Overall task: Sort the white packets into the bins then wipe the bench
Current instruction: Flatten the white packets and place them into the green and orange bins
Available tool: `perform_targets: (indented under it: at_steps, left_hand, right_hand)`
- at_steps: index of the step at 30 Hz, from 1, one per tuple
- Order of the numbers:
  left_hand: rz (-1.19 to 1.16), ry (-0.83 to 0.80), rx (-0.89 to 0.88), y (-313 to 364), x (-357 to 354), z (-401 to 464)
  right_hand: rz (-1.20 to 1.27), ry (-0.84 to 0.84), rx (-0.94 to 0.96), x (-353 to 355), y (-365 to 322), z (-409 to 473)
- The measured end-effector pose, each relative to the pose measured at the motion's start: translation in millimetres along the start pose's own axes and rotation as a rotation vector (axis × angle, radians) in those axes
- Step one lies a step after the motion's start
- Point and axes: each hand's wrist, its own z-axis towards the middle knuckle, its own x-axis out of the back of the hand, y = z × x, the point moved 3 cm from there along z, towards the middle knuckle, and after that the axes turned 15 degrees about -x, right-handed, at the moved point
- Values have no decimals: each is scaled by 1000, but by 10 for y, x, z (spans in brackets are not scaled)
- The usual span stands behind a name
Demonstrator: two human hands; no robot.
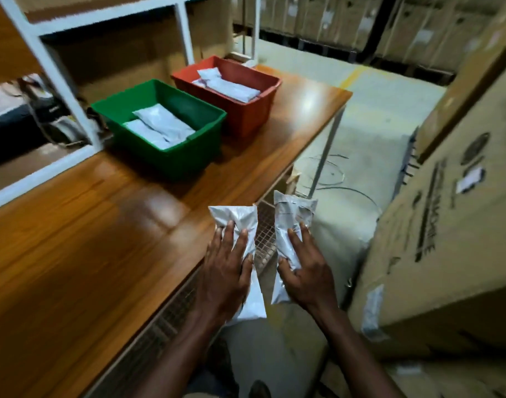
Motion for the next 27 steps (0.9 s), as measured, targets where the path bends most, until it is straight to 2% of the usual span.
perform_targets:
  at_steps: [5, 14, 21, 27]
  left_hand:
    - [-30, -46, -48, 214, -349, 491]
    - [-50, 75, -19, 90, -750, 1618]
    - [44, 220, 32, -106, -480, 2356]
    - [142, 396, 140, -243, 22, 2691]
  right_hand:
    - [-41, 12, -70, 250, 374, 373]
    - [-59, -81, -15, 313, 611, 1671]
    - [25, -150, 140, 321, 221, 2662]
    - [153, -251, 375, 139, -421, 3376]
